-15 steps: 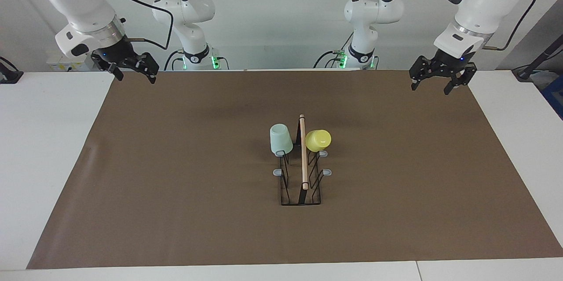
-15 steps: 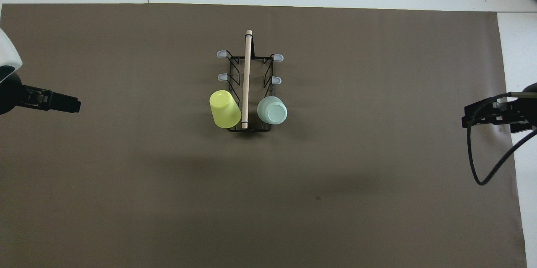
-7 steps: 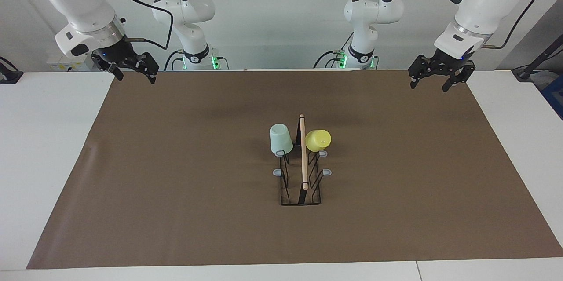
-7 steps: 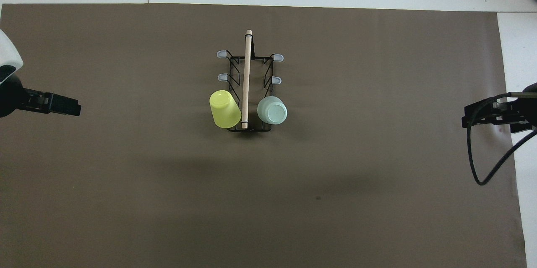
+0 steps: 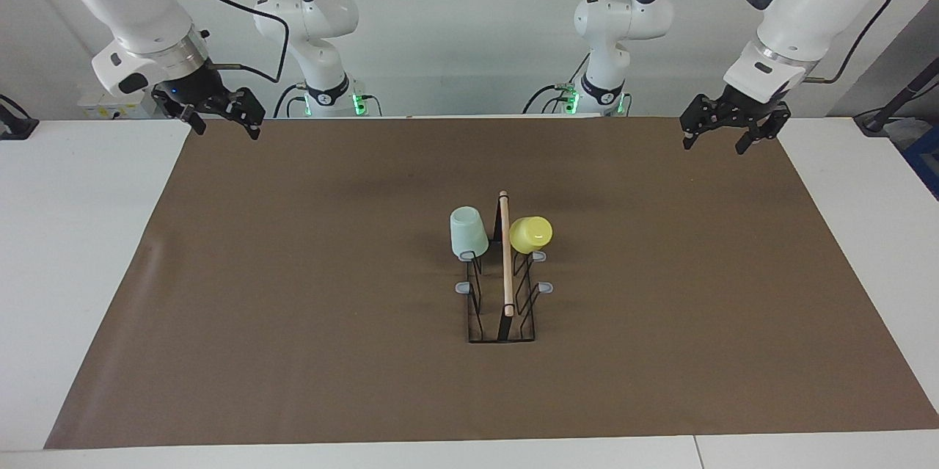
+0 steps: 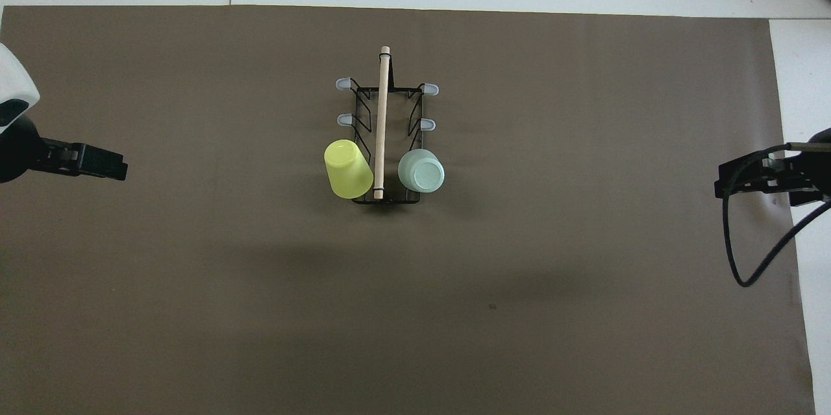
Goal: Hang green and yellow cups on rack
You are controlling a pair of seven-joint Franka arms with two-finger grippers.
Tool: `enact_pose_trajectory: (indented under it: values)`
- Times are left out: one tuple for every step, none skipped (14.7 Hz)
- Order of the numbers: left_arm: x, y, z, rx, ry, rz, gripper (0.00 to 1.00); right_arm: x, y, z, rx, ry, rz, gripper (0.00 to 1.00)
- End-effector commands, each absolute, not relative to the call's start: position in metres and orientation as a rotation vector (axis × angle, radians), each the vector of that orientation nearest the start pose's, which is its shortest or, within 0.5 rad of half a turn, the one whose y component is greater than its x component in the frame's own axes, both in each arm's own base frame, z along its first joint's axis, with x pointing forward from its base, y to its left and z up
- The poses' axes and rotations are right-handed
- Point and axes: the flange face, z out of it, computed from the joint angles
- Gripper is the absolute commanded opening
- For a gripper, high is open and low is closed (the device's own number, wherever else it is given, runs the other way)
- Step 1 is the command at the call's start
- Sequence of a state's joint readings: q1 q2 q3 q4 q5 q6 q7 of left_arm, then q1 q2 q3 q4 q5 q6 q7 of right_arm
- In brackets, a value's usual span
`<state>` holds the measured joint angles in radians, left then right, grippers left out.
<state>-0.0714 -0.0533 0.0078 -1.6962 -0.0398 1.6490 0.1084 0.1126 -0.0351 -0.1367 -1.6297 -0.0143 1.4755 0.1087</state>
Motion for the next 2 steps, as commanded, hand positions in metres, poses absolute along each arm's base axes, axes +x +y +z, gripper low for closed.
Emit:
enact_pose_trajectory:
  values:
    - [0.5451, -0.0350, 0.6054, -3.174, 0.237, -0.030, 1.00, 0.5238, -0.0174, 0.6094, -3.120, 0.190, 0.189, 1.00]
    - [0.5453, -0.0346, 0.6048, -3.171, 0.237, -0.030, 1.00, 0.5238, -0.0174, 0.6094, -3.120, 0.190, 0.189, 1.00]
